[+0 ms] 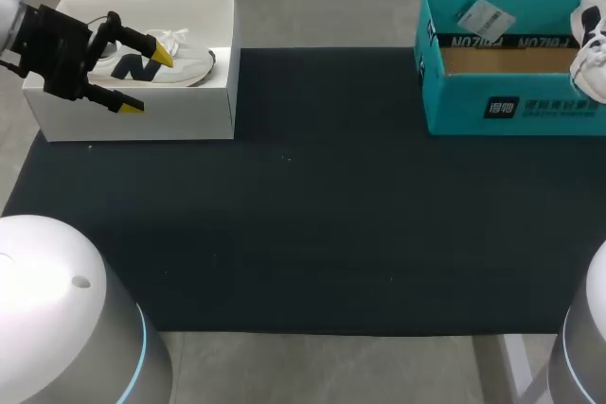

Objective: Take the shoe out of the shoebox, open the shoe tongue, remove and reinsert the insole, then place the shoe into the shoebox

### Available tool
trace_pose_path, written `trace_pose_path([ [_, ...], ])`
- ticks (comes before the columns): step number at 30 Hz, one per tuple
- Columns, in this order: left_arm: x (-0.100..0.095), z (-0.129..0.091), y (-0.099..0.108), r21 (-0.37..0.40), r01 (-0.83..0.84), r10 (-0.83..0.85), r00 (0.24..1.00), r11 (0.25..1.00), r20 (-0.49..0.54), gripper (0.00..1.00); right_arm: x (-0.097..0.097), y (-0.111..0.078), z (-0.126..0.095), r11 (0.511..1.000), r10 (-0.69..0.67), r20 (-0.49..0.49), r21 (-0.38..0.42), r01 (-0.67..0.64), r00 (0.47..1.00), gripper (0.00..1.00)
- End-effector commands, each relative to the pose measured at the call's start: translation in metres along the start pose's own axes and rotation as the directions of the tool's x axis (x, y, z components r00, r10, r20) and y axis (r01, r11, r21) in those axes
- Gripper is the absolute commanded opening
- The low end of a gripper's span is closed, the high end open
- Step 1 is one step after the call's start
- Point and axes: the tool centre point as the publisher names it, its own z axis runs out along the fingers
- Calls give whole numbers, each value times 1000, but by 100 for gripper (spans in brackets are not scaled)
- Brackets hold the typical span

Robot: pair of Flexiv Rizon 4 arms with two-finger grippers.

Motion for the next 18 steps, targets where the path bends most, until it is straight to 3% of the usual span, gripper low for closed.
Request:
trace_pose_path([
  [1, 0, 0, 0, -1, 0, 0, 1000, 1000, -3, 100, -3, -5, 7, 1000, 12, -4, 19, -12, 1000, 0],
  [9, 0, 0, 0, -1, 0, 0, 1000, 1000, -3, 100, -6, -8, 23, 983, 177, -40, 65, -174, 983, 0],
  [12, 0, 0, 0, -1, 0, 0, 1000, 1000, -3, 100, -14, -13, 28, 937, 343, -110, 113, -331, 933, 0],
  [18, 0, 0, 0, -1, 0, 0, 1000, 1000, -3, 100, -17, -21, 27, 871, 491, -171, 132, -474, 854, 0],
])
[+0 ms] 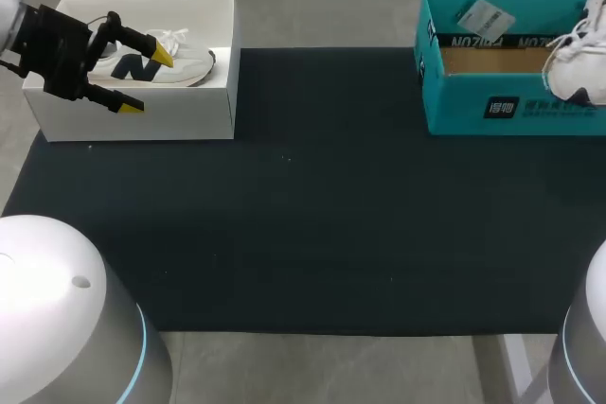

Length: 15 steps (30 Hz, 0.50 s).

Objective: Take the shoe out of the shoebox, open the shoe tongue, remove and reinsert the insole, then place the shoe into the shoebox

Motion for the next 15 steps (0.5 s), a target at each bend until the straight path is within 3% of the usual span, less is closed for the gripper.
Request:
trace_pose_path([
  [1, 0, 0, 0, -1, 0, 0, 1000, 1000, -3, 100, -15, 4, -3, 989, 150, -129, 35, -147, 980, 0],
  [9, 0, 0, 0, -1, 0, 0, 1000, 1000, -3, 100, -13, 3, 0, 928, 373, -179, 102, -360, 911, 0],
  [15, 0, 0, 0, -1, 0, 0, 1000, 1000, -3, 100, -8, 0, -3, 859, 509, -106, 116, -498, 854, 0],
])
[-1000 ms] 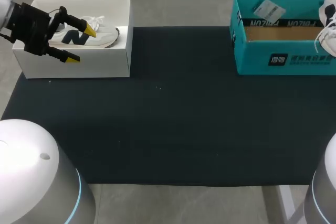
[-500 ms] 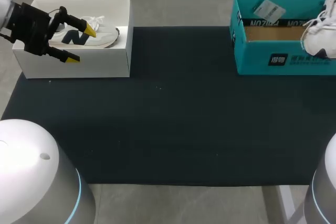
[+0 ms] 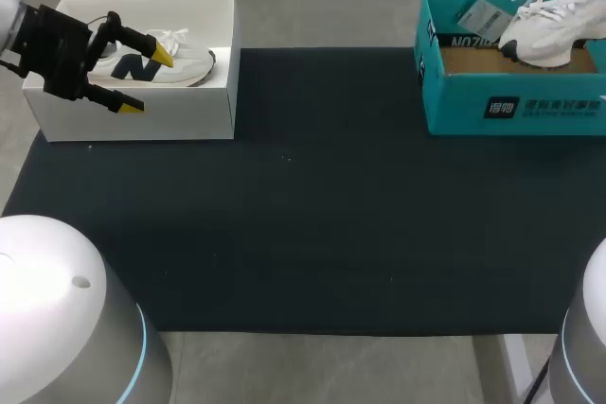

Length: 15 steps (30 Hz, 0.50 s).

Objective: Take the shoe out of the shoebox, open the shoe tongue, remove and reinsert the insole, then place the shoe into the shoebox

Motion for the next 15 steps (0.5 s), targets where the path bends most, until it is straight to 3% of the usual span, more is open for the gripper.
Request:
trace_pose_path([
  [1, 0, 0, 0, -1, 0, 0, 1000, 1000, -3, 100, 0, 1, -6, 995, 96, 25, -4, -96, 995, 0],
  [9, 0, 0, 0, -1, 0, 0, 1000, 1000, -3, 100, 0, -5, -14, 947, 319, 168, -13, -321, 933, 0],
  [11, 0, 0, 0, -1, 0, 0, 1000, 1000, -3, 100, -2, -11, -16, 929, 369, 140, -52, -365, 919, 0],
  [15, 0, 0, 0, -1, 0, 0, 1000, 1000, -3, 100, -4, -20, -13, 899, 438, 138, -42, -436, 888, 0],
])
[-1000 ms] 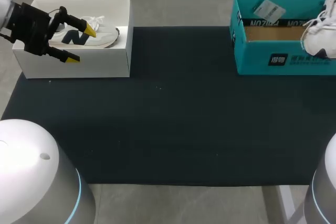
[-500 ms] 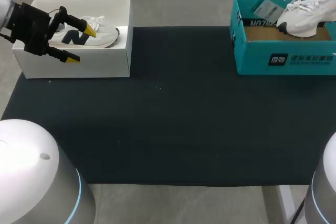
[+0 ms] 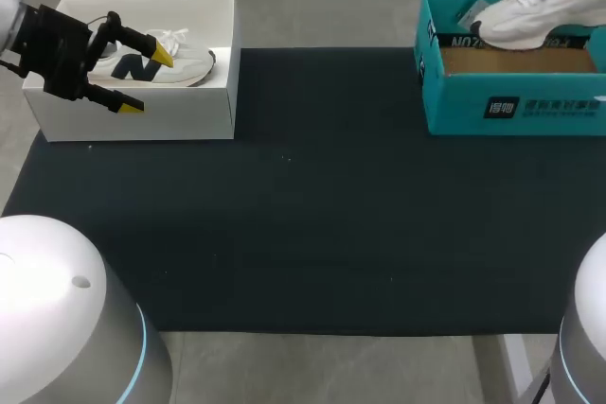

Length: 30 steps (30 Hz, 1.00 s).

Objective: Take the shoe out of the shoebox, open the shoe tongue, remove and reinsert the insole, then place the shoe into the shoebox

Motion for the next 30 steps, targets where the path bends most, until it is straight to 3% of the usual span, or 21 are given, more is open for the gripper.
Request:
trace_pose_path([
  [1, 0, 0, -1, -1, 0, 0, 1000, 1000, -3, 100, -3, -19, 2, 998, 65, -8, -15, -65, 998, 0],
  [7, 0, 0, -1, -1, 0, 0, 1000, 1000, -3, 100, 0, -20, 9, 994, 91, -46, 60, -89, 995, 0],
  [30, 0, 0, -1, -1, 0, 0, 1000, 1000, -3, 100, 2, -21, 11, 994, 99, -64, 56, -95, 993, 0],
])
